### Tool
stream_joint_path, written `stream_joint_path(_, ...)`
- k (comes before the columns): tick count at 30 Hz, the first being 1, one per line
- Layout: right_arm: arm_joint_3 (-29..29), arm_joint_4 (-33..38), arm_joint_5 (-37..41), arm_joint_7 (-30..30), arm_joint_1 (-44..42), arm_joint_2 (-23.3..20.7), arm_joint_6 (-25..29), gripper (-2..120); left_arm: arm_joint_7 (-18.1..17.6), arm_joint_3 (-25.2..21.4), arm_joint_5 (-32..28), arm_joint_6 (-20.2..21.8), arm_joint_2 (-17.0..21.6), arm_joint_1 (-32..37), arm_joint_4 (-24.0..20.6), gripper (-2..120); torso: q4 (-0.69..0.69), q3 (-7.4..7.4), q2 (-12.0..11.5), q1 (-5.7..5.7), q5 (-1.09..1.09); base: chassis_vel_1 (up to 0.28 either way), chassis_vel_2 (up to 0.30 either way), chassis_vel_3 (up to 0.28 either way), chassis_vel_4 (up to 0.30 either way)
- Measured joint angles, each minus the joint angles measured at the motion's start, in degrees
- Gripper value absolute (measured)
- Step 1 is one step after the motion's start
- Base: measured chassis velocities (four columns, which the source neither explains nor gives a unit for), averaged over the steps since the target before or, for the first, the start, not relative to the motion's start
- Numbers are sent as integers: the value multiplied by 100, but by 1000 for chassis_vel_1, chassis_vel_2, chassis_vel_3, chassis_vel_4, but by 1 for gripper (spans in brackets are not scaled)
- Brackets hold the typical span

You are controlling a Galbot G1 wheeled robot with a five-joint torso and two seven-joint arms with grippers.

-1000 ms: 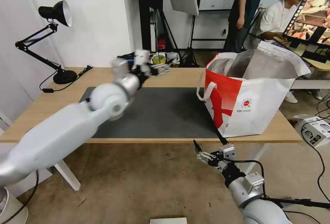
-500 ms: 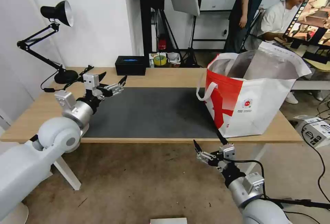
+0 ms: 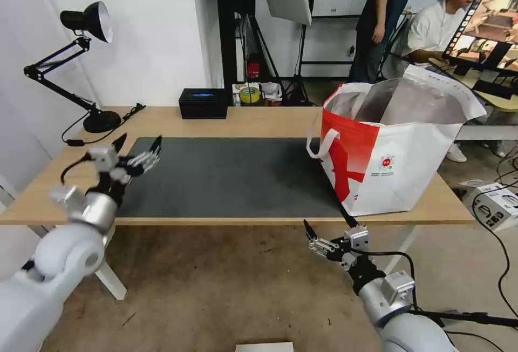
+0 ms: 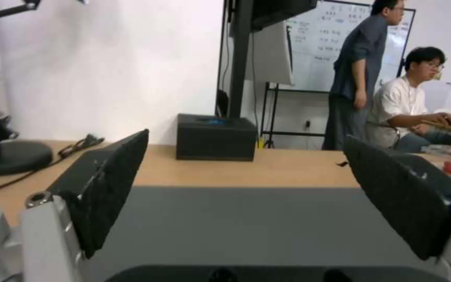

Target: Pick up the trash from the table and place it into the takeout bag.

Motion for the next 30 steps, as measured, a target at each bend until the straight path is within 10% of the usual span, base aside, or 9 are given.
stream_joint_path(17,0,0,0,0,0,0,0,100,598,-937,1009,-463,-1359,1914,14,100,0,0,0,0,0,0,0,0,0)
stream_joint_path(30,0,0,0,0,0,0,0,100,759,-1063,1204,-686,-1647,2244,27,100,-1,1,0,1,-1,0,0,0,0)
